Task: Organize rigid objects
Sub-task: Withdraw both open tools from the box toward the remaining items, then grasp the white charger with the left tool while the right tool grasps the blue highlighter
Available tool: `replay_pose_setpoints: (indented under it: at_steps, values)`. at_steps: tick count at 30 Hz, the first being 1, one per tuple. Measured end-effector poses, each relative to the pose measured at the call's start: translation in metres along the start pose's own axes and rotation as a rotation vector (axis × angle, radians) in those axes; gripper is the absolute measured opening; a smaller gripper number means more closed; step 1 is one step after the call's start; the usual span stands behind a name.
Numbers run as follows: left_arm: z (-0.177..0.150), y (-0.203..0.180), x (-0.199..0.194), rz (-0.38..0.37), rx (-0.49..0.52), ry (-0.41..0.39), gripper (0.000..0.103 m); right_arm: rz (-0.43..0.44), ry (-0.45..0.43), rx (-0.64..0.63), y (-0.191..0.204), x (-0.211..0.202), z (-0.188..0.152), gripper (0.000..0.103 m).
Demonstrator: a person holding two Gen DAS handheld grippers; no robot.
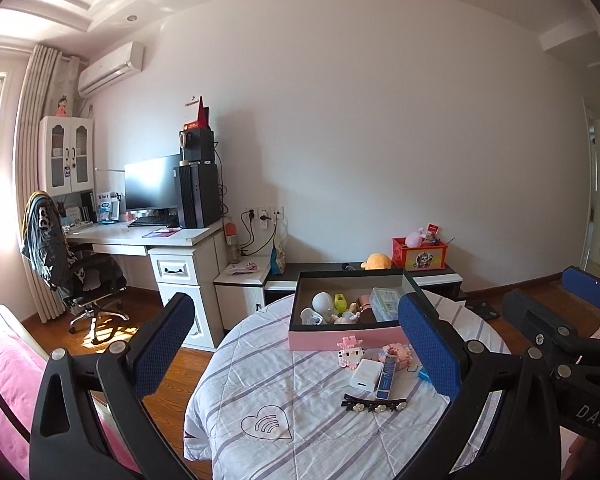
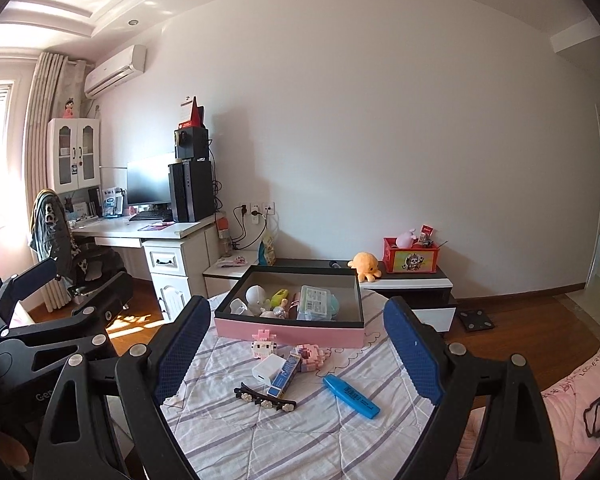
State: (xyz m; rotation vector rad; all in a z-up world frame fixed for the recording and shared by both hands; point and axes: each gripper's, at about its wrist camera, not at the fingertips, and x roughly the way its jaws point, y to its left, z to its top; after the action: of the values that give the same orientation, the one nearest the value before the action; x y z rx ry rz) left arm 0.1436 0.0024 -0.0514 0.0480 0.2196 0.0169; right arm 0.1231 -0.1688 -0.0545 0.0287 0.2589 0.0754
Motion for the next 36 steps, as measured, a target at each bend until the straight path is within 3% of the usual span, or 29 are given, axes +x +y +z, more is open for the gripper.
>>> replay_pose_setpoints:
  at_steps: [6, 10, 13, 22, 30, 36]
  values:
    - [-0.010, -0.003, 0.015, -0.012, 0.007, 0.039, 0.103, 0.001, 0.031, 0.004, -0.003, 0.011, -0.007, 0.090]
    - [-0.026, -0.005, 0.037, -0.050, 0.013, 0.107, 0.103, 0.006, 0.079, 0.008, -0.007, 0.028, -0.020, 0.090]
    - [-0.043, -0.005, 0.062, -0.107, 0.012, 0.200, 0.103, 0.005, 0.147, 0.003, -0.011, 0.048, -0.036, 0.090]
    - [-0.096, -0.012, 0.130, -0.114, 0.027, 0.423, 0.103, -0.026, 0.346, 0.036, -0.038, 0.111, -0.092, 0.090]
    - [-0.127, -0.037, 0.186, -0.126, 0.087, 0.545, 0.103, -0.069, 0.490, 0.065, -0.070, 0.158, -0.132, 0.090]
    - [-0.137, -0.052, 0.216, -0.138, 0.132, 0.585, 0.103, -0.088, 0.558, 0.051, -0.085, 0.194, -0.147, 0.090]
